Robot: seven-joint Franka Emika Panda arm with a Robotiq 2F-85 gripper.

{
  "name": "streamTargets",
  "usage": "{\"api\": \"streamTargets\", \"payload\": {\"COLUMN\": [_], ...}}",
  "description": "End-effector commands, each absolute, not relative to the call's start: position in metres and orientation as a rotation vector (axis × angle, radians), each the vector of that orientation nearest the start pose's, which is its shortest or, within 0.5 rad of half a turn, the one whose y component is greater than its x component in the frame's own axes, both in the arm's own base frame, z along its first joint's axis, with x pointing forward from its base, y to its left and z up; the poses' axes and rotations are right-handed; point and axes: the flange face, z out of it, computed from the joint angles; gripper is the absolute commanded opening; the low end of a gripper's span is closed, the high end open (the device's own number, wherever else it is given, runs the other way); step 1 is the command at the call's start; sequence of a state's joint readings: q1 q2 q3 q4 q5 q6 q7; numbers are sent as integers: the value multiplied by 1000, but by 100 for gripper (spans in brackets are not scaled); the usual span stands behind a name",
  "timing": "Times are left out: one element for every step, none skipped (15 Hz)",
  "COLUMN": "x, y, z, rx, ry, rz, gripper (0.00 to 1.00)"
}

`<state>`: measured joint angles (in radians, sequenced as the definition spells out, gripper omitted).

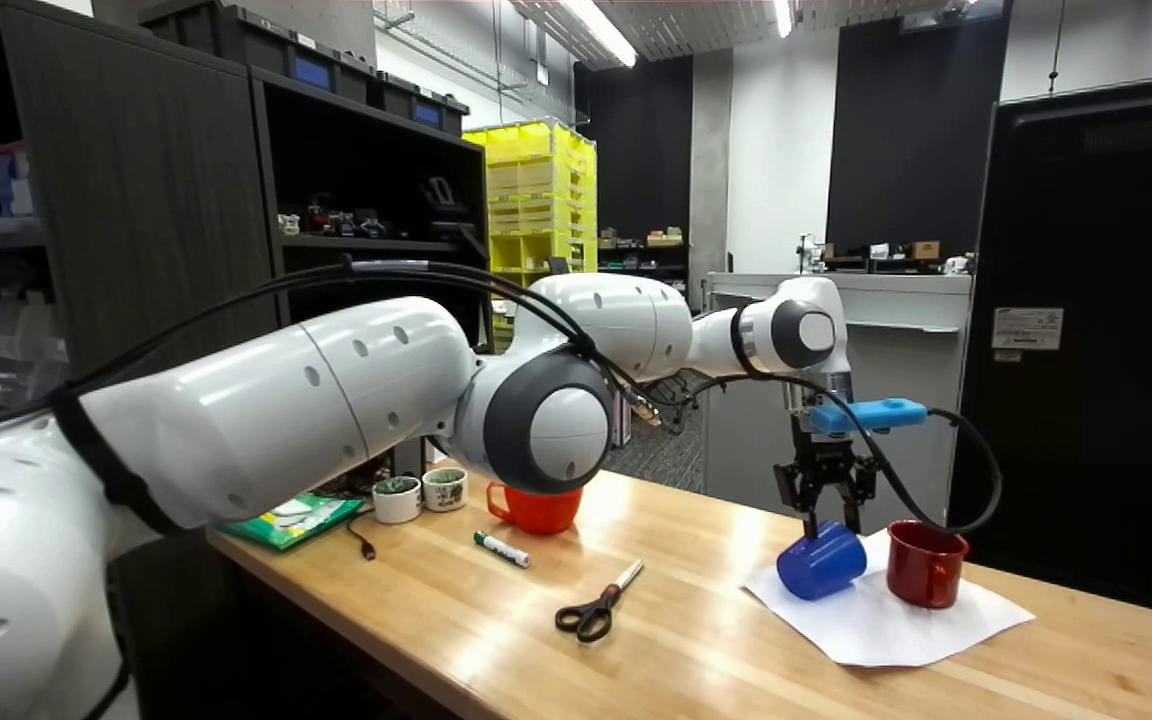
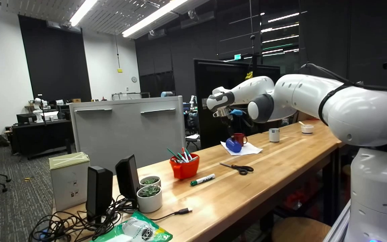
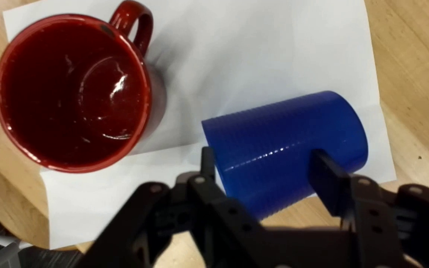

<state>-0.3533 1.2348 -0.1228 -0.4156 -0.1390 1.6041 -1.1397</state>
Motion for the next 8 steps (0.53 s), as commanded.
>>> {"api": "streamTargets", "payload": {"x": [728, 728, 728, 728, 728, 727, 727, 726], "y": [-325, -325, -325, -326, -327, -328, -329, -330], "z": [302, 303, 303, 303, 301, 301, 299, 297], "rx": [-3011, -3011, -3011, -3011, -3012, -3012, -3009, -3005], "ry": [-1224, -1229, -1230, -1231, -1232, -1231, -1233, -1233], "rz": [337, 335, 332, 332, 333, 335, 332, 331], "gripper": [32, 27, 69, 66, 66, 71, 76, 81]}}
